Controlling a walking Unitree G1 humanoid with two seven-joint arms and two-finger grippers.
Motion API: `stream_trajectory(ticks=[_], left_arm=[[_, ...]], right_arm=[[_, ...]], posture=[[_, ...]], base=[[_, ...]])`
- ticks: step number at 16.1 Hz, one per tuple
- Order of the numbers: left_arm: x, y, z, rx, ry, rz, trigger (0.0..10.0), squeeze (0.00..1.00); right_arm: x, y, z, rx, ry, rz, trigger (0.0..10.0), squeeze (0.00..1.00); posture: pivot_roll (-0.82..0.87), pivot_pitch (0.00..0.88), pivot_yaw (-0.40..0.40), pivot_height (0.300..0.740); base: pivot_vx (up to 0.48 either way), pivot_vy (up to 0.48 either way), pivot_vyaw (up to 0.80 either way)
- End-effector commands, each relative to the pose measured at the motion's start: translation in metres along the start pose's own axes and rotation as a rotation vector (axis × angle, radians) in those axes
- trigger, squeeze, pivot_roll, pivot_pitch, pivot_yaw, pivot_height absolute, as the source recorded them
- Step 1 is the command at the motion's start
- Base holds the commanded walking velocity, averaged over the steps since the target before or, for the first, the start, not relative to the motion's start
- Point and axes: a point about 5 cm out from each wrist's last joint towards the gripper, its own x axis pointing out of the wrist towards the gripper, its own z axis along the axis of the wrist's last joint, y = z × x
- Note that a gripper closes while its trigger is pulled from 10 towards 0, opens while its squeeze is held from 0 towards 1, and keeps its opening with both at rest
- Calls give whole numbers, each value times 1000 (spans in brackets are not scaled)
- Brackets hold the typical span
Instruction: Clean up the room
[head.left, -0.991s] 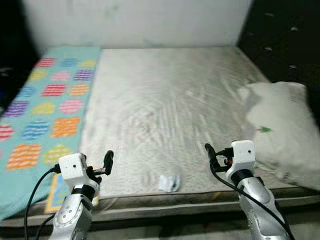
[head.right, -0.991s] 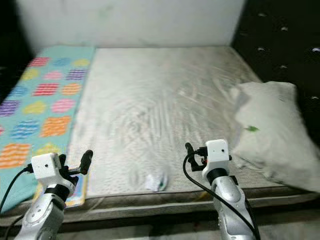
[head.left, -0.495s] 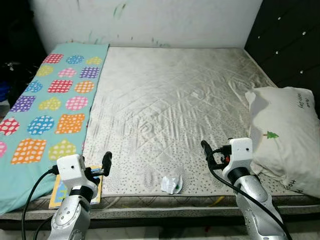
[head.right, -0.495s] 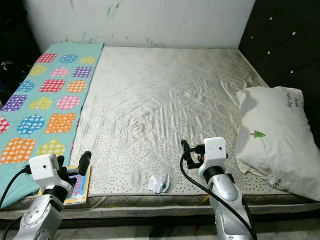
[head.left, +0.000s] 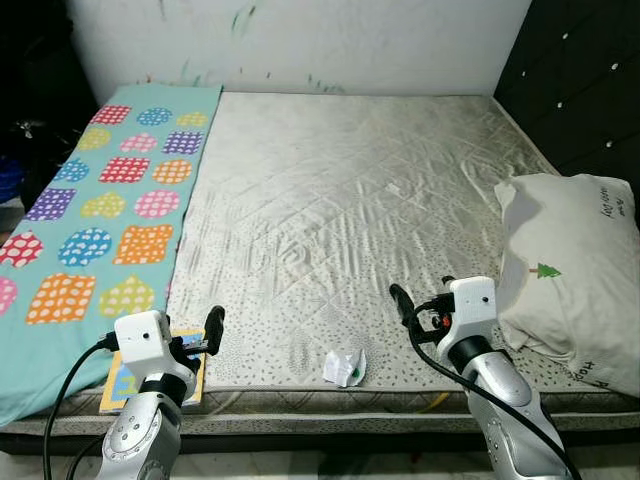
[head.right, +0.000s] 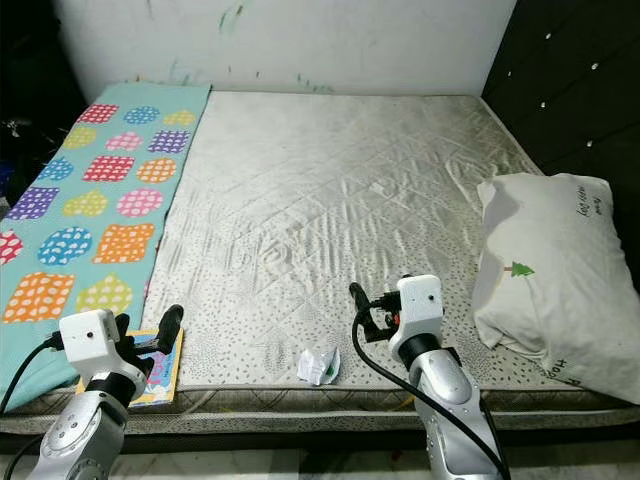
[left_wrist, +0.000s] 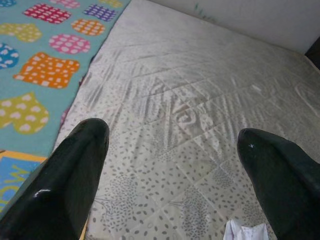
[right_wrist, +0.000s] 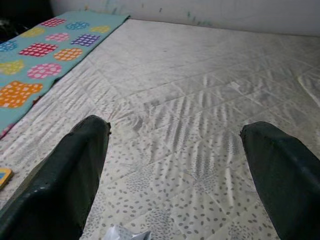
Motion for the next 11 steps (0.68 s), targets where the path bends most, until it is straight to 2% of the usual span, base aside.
stream_trajectory(ticks=[1, 8, 11], left_arm=[[0, -2, 4, 0, -9, -6, 10000, 0], [0, -2, 4, 0, -5, -3, 10000, 0], [1, -2, 3, 4, -5, -4, 10000, 0]], right_arm=[[-1, 0, 1, 5, 5, 5, 10000, 0], [0, 0, 2, 10, 9, 10, 10000, 0], [0, 0, 1, 15, 9, 4, 10000, 0]], posture=[[-125, 77, -8, 681], [-124, 83, -9, 611], [-119, 74, -15, 607]], base=[[0, 0, 0], [0, 0, 0], [0, 0, 0]])
